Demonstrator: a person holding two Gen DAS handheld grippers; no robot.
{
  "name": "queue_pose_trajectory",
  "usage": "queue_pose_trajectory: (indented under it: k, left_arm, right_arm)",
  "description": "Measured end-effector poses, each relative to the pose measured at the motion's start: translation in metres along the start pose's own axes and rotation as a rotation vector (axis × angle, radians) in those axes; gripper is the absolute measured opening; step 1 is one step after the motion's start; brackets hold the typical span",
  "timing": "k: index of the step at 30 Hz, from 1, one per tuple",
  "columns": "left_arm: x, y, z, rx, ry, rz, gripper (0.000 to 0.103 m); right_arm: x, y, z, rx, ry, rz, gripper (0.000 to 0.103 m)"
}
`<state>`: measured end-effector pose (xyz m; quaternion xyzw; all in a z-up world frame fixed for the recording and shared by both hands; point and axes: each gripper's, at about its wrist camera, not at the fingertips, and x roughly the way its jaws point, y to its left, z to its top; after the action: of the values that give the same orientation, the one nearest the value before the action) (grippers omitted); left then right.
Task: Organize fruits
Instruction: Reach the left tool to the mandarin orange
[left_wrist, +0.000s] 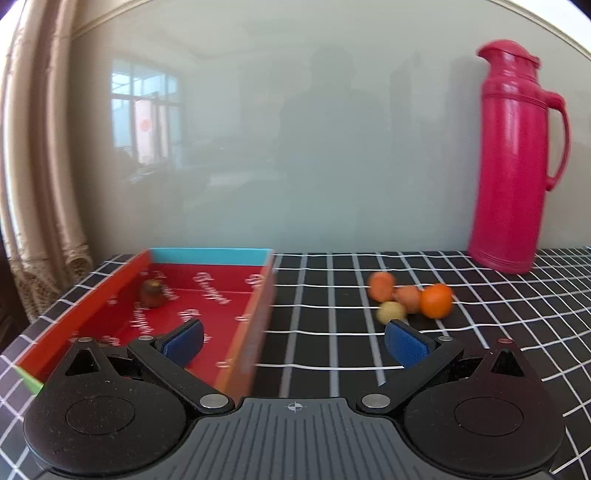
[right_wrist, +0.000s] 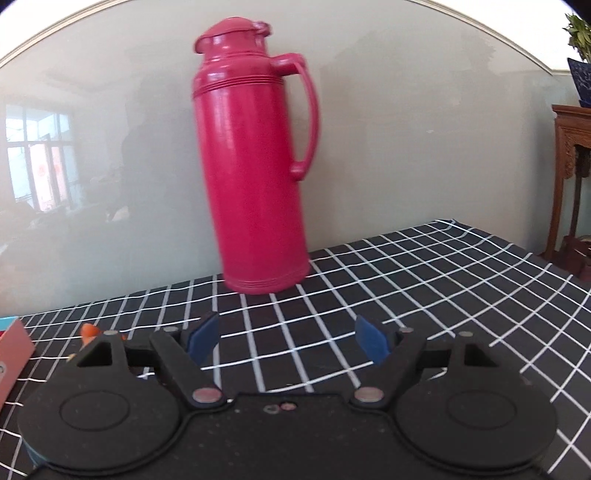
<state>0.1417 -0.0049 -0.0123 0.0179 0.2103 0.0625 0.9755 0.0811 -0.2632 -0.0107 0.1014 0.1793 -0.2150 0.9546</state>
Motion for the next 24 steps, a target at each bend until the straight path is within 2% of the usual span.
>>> queue_pose_trajectory:
  k: [9,14,15,17,19,24]
  left_arm:
    - [0.022,-0.042,-0.001,0.009,0.029,-0.060,0.103]
    - [0.037,-0.068,0.002,0.027,0.047,-0.111,0.102]
    - [0.039,-0.074,0.002,0.033,0.048,-0.121,0.101]
    - [0.044,-0.086,0.003,0.043,0.061,-0.147,0.075]
    - [0.053,-0.096,0.003,0.049,0.085,-0.169,0.072]
    - [0.071,-0.116,0.003,0.064,0.110,-0.170,0.066]
  right_arm:
    - [0.012,-0.040,0.003,0.018,-0.008,-0.107,0.079]
    - [0.020,-0.055,0.001,0.020,-0.001,-0.136,0.079]
    - [0.022,-0.057,0.001,0.015,0.000,-0.144,0.079]
    - [0.027,-0.063,0.000,0.009,0.003,-0.165,0.079]
    - [0.032,-0.070,0.000,0.019,0.004,-0.186,0.079]
    - [0.040,-0.085,0.003,0.030,-0.007,-0.226,0.080]
